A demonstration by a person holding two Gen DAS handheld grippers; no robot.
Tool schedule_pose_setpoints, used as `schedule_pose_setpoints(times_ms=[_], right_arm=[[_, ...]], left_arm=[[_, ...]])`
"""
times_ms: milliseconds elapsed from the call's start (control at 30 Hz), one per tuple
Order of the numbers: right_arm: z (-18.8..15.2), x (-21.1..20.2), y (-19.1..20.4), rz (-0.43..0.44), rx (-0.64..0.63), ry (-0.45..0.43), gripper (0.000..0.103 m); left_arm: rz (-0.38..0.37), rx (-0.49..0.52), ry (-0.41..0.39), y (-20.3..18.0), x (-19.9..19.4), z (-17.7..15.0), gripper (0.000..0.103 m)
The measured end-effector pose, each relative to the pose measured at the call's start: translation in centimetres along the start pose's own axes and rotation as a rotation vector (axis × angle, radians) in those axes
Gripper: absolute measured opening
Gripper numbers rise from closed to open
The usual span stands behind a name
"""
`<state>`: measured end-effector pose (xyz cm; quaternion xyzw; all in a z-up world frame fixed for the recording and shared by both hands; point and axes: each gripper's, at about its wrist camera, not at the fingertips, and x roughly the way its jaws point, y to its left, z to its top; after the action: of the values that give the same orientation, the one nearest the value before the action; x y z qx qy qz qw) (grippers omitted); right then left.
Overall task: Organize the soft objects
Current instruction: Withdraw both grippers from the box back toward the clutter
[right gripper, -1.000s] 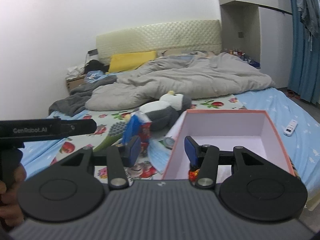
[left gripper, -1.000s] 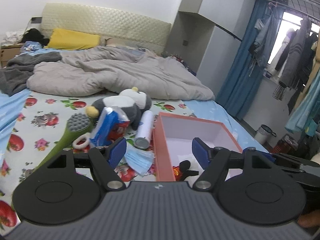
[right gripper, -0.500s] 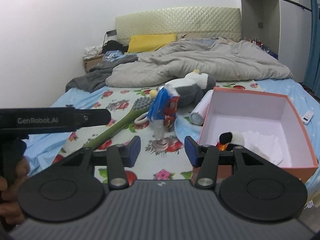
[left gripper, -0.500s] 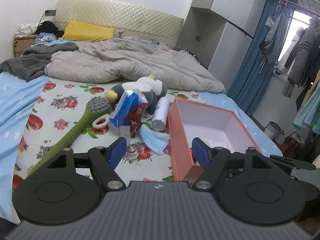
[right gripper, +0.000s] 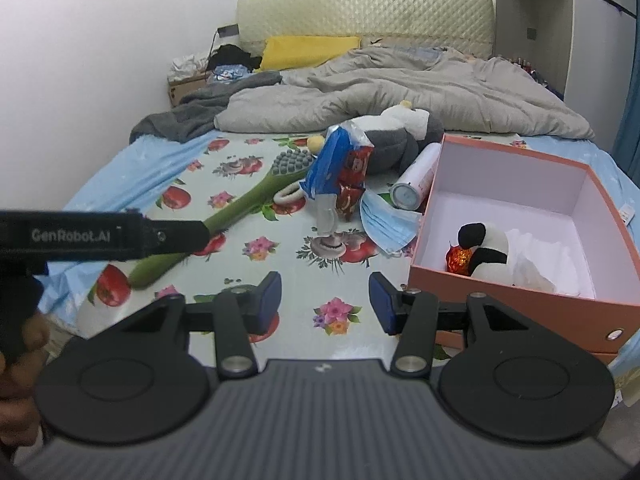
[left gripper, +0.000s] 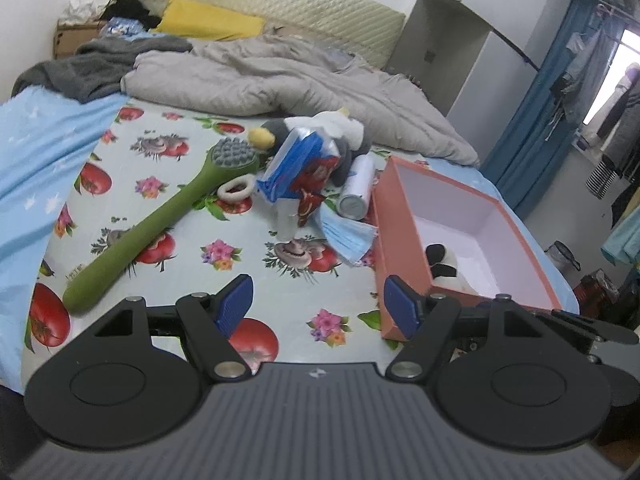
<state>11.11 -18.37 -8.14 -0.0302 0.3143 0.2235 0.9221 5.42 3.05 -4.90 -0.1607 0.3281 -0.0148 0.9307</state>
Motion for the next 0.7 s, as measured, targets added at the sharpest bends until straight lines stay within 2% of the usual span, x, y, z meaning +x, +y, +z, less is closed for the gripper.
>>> schedule_pose_setpoints(times_ms=[400, 700], right_arm=[[0.9, 6.7, 0.5, 0.015, -0.032, 0.039, 0.047], [1.6, 12.5, 0.1, -0.02, -0.026, 0.097, 0.043]], left_arm=[[0.022, -0.075, 0.088, 4.2, 9.0, 1.9, 0.076], [0.006, -0.116, 0.136, 6.1, 16.1, 4.3, 0.076]])
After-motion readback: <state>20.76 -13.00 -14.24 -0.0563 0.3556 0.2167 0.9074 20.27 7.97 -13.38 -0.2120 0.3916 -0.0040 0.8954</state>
